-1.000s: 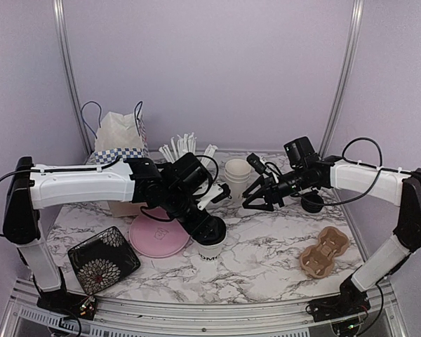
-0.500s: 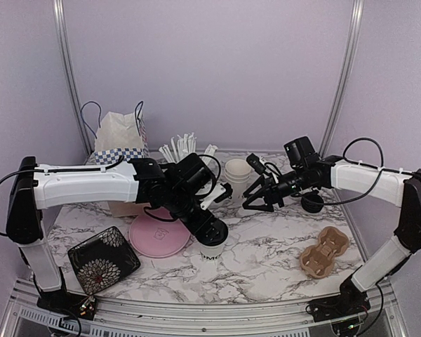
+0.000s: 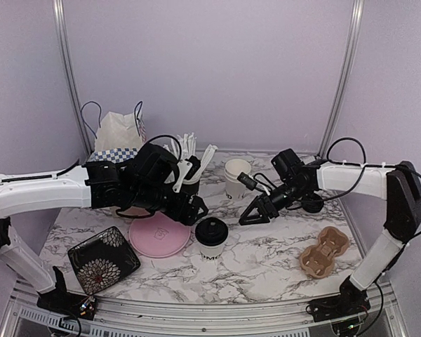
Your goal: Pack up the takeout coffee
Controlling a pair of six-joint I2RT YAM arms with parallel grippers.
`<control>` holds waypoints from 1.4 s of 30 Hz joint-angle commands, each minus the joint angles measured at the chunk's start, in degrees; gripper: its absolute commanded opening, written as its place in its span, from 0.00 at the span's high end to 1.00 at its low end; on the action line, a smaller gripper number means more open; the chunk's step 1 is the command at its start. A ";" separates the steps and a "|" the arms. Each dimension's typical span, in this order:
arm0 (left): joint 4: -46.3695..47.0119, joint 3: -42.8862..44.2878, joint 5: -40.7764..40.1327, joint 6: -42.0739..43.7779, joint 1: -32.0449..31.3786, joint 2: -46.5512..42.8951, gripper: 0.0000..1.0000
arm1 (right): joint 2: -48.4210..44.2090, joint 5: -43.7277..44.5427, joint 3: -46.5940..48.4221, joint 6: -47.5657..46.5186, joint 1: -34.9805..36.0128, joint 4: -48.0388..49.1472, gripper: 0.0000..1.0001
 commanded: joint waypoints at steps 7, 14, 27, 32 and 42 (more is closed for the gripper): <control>17.22 -9.38 6.63 -16.85 0.88 3.35 0.16 | 8.38 -9.62 4.15 2.48 5.04 -3.31 0.54; 20.37 -10.18 8.65 -18.11 0.88 6.56 0.22 | 9.88 -10.65 5.32 3.05 5.07 -3.16 0.60; 19.46 -11.05 9.74 -17.48 0.89 10.23 0.39 | 14.85 -12.12 8.19 4.43 5.15 -3.85 0.68; 19.84 -11.80 10.42 -17.89 0.79 11.17 0.42 | 16.08 -12.47 8.43 5.35 5.37 -3.49 0.69; 21.08 -14.33 12.29 -19.43 0.97 13.96 0.51 | 20.80 6.82 9.03 8.20 5.33 -3.96 0.78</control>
